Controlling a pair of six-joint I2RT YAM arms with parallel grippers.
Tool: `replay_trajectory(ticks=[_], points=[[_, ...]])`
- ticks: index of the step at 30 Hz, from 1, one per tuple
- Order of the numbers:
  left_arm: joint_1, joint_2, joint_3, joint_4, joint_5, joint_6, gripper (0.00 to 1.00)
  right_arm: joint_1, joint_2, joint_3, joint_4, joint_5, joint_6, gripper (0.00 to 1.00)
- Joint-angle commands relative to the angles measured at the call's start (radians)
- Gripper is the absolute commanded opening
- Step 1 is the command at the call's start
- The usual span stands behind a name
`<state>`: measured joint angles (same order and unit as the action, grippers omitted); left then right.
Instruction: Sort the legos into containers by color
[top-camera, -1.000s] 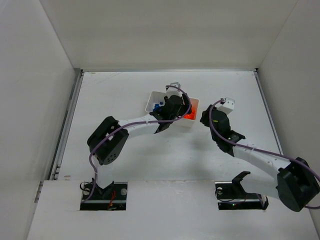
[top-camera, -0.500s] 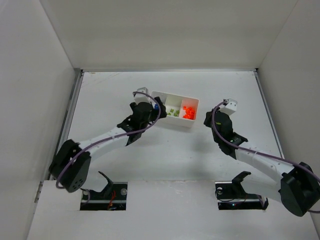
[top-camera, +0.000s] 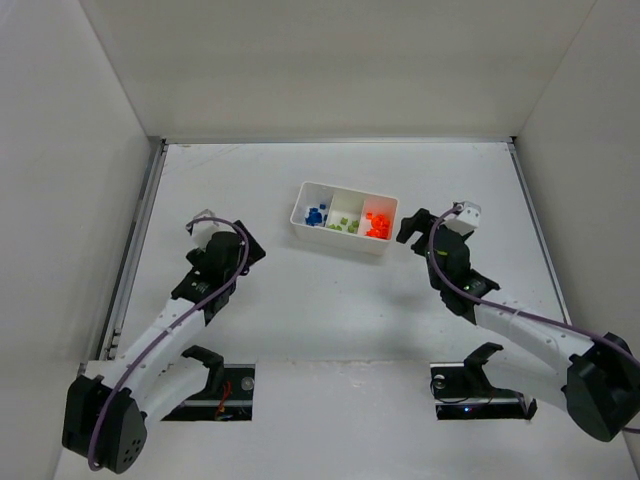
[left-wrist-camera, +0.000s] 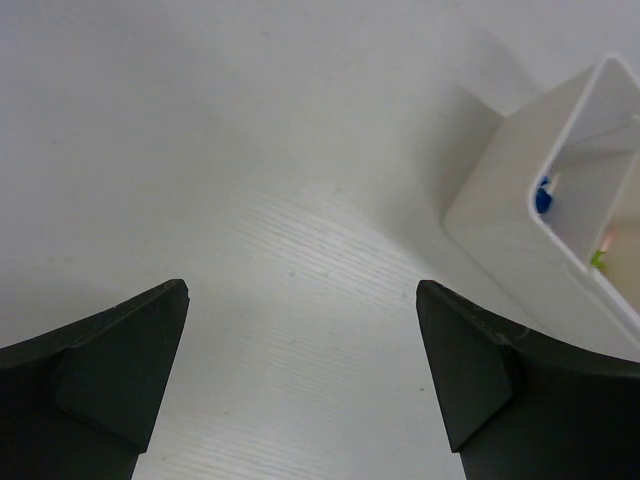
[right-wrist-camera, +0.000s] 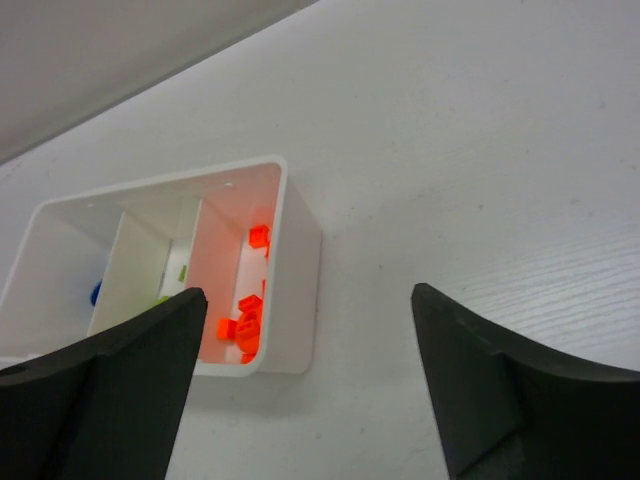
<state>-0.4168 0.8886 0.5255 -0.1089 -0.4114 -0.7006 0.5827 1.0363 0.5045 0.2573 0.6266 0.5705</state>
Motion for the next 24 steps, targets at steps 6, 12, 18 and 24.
replay_trajectory(ticks=[6,12,18,24], points=[[0.129,0.030,-0.024,-0.104,0.037,-0.053,1.00,-0.030,0.013,-0.009,0.042,0.065,0.003,1.00],[0.157,0.093,-0.006,-0.012,0.040,-0.088,1.00,-0.030,0.106,-0.012,0.082,0.073,0.025,1.00],[0.174,0.298,0.126,-0.011,0.082,-0.129,1.00,-0.051,0.142,-0.014,0.051,0.096,0.052,1.00],[0.243,0.290,0.260,-0.205,0.135,-0.132,1.00,-0.120,0.073,0.135,-0.249,0.081,0.029,1.00]])
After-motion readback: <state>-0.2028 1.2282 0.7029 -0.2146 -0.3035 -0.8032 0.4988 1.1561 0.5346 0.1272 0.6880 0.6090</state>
